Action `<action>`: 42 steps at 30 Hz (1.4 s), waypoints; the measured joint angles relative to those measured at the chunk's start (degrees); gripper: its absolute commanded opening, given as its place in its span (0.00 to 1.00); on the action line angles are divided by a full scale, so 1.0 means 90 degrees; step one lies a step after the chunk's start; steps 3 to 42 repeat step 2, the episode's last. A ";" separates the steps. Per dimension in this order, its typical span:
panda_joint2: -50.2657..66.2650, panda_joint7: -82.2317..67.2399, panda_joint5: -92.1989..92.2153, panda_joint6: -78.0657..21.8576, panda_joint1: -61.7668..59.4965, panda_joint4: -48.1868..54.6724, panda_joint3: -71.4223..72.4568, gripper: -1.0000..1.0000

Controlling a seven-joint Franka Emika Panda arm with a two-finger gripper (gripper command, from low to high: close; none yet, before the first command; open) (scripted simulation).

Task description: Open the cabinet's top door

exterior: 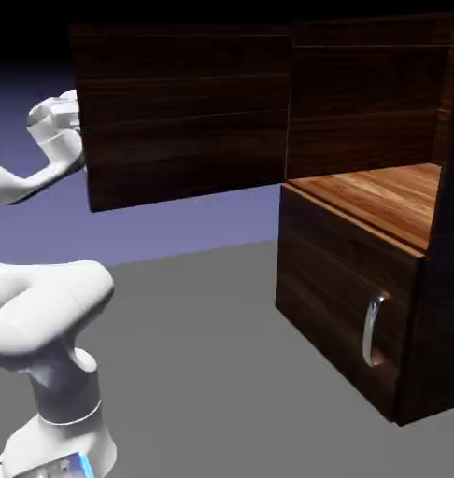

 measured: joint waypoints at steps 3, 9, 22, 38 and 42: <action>0.0030 -0.0099 -0.0021 -0.0315 -0.0305 0.0460 0.0037 0.00; 0.0030 -0.0099 -0.0021 -0.0315 -0.0305 0.0460 0.0037 0.00; 0.0030 -0.0099 -0.0021 -0.0315 -0.0305 0.0460 0.0037 0.00; 0.0030 -0.0099 -0.0021 -0.0315 -0.0305 0.0460 0.0037 0.00; 0.0030 -0.0099 -0.0021 -0.0315 -0.0305 0.0460 0.0037 0.00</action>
